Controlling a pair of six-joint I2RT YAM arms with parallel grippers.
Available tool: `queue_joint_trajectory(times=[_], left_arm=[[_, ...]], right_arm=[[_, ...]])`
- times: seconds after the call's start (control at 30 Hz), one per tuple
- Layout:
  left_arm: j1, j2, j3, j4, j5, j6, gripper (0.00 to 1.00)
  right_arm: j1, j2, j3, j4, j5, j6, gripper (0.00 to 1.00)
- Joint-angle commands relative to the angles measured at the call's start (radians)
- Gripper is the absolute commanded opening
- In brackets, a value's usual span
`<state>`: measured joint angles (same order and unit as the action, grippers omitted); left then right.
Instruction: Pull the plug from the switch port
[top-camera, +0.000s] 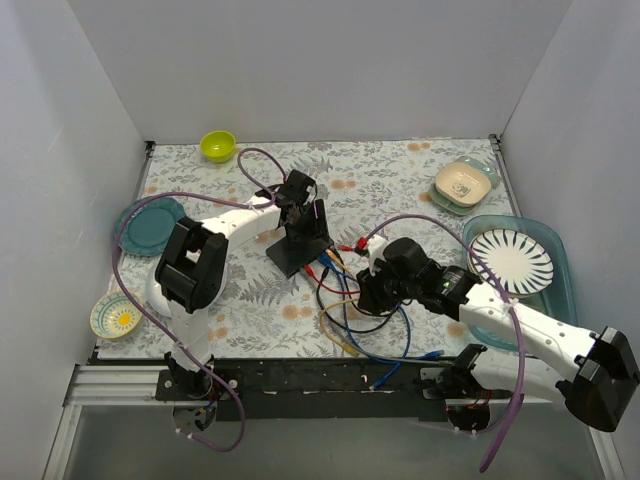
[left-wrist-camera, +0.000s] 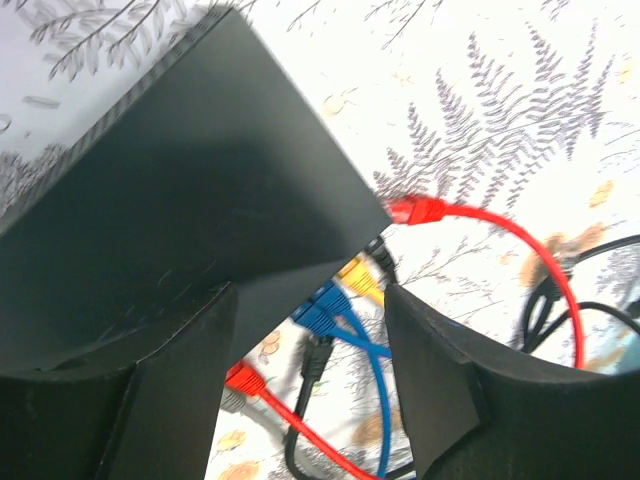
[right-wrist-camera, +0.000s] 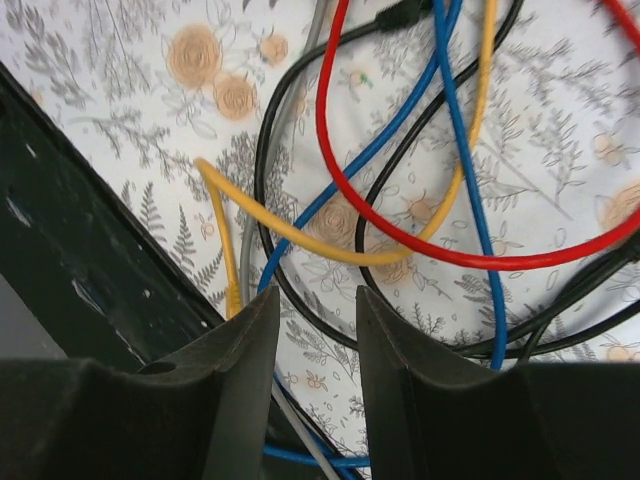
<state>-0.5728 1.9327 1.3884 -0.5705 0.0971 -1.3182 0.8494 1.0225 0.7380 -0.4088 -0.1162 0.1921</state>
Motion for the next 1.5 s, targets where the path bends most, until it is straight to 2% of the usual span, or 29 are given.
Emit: queue_joint_trajectory(times=[0.0, 0.3, 0.57, 0.7, 0.8, 1.1, 1.3, 1.47], left_arm=[[0.020, 0.114, -0.038, -0.069, 0.026, -0.003, 0.60], [0.050, 0.121, -0.065, -0.051, 0.124, -0.021, 0.60], [0.050, 0.071, -0.078, -0.040, 0.242, -0.049, 0.59], [0.050, 0.048, -0.080, -0.048, 0.331, -0.055, 0.59], [0.050, 0.005, -0.098, -0.046, 0.366, -0.058, 0.59], [0.050, -0.081, -0.187, -0.057, 0.372, -0.041, 0.59], [0.051, -0.106, -0.255, -0.031, 0.360, -0.033, 0.59], [0.074, -0.061, -0.243, -0.008, 0.273, -0.033, 0.59]], right_arm=[[0.057, 0.008, -0.040, 0.033, -0.024, -0.063, 0.44], [0.201, -0.009, -0.124, 0.070, 0.053, -0.045, 0.45], [0.306, 0.141, -0.103, 0.220, 0.164, -0.026, 0.45], [0.307, 0.253, -0.028, 0.264, 0.252, -0.029, 0.44], [0.307, 0.321, 0.009, 0.284, 0.242, -0.039, 0.43], [0.307, 0.470, 0.067, 0.361, 0.240, -0.036, 0.41], [0.307, 0.525, 0.083, 0.332, 0.201, -0.023, 0.38], [0.307, 0.515, 0.063, 0.222, 0.227, -0.017, 0.25]])
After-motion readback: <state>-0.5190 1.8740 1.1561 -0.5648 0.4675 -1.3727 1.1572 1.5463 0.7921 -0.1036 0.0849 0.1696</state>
